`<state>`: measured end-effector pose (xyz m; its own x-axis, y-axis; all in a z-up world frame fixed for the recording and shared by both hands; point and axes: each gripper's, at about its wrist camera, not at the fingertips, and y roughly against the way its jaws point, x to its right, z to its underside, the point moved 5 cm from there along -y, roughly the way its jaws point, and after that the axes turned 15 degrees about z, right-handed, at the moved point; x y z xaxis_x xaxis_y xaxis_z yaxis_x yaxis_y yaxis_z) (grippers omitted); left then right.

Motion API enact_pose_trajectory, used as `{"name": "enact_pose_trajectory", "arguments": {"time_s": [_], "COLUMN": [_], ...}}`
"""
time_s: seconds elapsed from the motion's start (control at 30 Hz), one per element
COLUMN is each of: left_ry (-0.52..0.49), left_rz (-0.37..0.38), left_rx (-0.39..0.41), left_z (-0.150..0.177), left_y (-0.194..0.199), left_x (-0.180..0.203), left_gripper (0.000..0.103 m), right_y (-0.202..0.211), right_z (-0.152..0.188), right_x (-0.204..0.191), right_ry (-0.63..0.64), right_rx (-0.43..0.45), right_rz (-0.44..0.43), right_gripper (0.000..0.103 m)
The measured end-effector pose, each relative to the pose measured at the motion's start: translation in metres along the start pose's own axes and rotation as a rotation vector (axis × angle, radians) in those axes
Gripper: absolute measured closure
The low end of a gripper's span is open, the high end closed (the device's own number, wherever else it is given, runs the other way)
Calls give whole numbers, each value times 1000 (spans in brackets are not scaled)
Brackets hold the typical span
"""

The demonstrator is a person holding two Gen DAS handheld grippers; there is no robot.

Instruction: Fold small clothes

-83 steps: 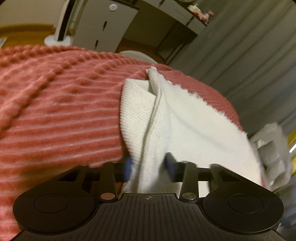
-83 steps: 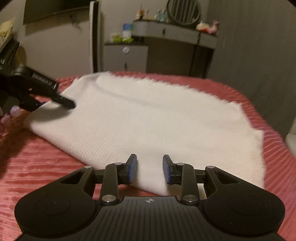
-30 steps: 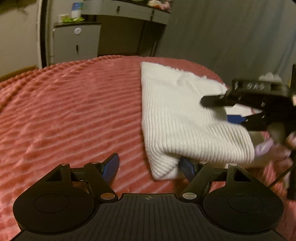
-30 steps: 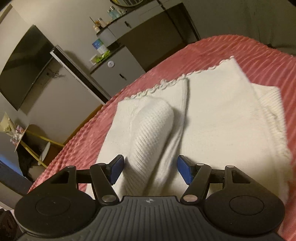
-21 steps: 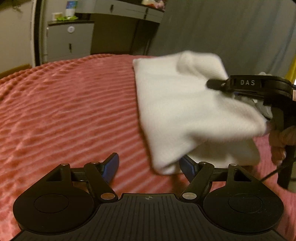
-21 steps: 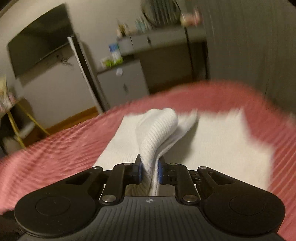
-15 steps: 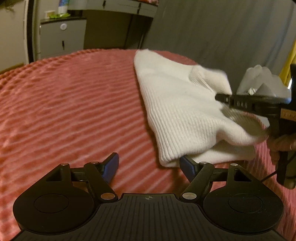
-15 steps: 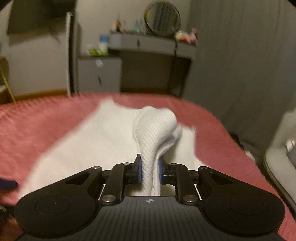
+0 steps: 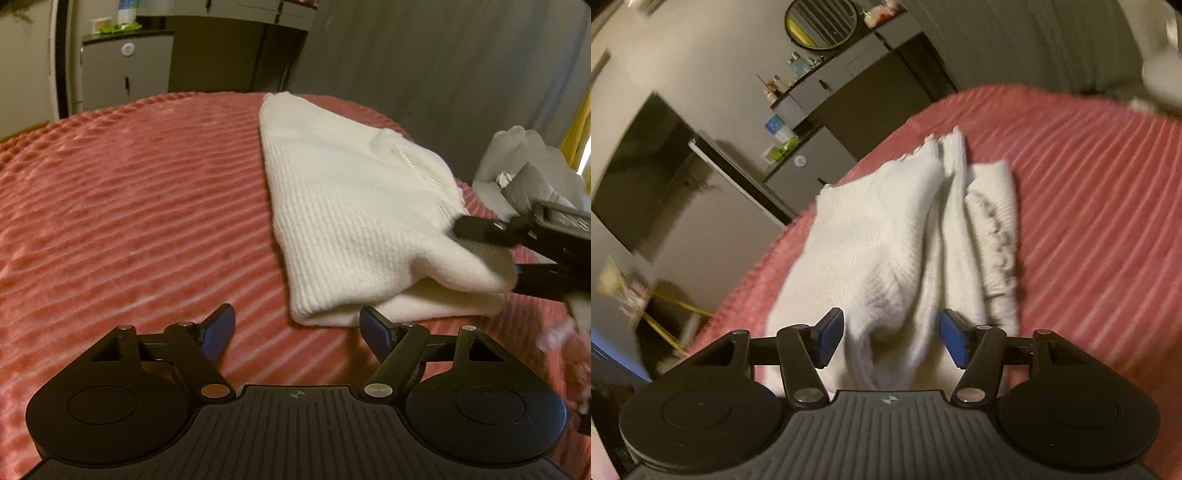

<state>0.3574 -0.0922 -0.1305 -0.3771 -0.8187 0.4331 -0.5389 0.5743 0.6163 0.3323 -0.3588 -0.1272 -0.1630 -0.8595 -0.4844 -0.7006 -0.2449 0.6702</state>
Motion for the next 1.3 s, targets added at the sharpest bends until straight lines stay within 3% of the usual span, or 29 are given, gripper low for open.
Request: {"name": "enact_pose_trajectory", "arguments": {"time_s": [0.1,0.13,0.17,0.23,0.37,0.5,0.6,0.67,0.73,0.83,0.93,1.07,1.17,1.23,1.3], "left_ry": [-4,-5,-5,-7,14,34,19,18,33,58,38,25,-20,9,17], "left_rz": [-3,-4,-2,2,-6,-2,4,5,23,48,52,10,8,23,56], "left_rx": [-12,-15,-13,2,-6,-20,-9,24,69,99,68,-45,-43,-34,-4], "left_z": [2,2,1,-1,-4,-2,-6,-13,-23,-36,-39,-27,-26,-28,-33], "left_y": [1,2,3,8,6,6,18,26,30,25,3,-31,-33,-25,-16], "left_x": [2,3,3,4,-5,-12,-14,-16,-13,-6,0,-5,-4,-4,0], "left_gripper": [23,23,23,23,23,24,23,23,23,23,22,23,22,23,24], "right_y": [-18,-25,-28,-19,16,-17,-3,19,35,32,15,-12,-13,-4,12], "right_z": [-8,-11,-14,-20,-25,-5,-9,-10,-2,17,39,43,38,34,27], "right_x": [4,3,0,-13,-28,-16,-16,-23,-37,-58,-69,-46,-34,-40,-46], "right_ry": [-86,-98,-93,23,197,342,331,342,384,470,593,567,532,565,572], "right_rx": [-40,-48,-53,16,258,188,219,288,332,282,247,139,111,104,154], "right_rz": [-27,-25,-15,31,130,308,321,328,283,197,207,289,245,258,242], "right_gripper": [55,72,82,85,86,81,70,69,69,70,80,84,85,85,85]}}
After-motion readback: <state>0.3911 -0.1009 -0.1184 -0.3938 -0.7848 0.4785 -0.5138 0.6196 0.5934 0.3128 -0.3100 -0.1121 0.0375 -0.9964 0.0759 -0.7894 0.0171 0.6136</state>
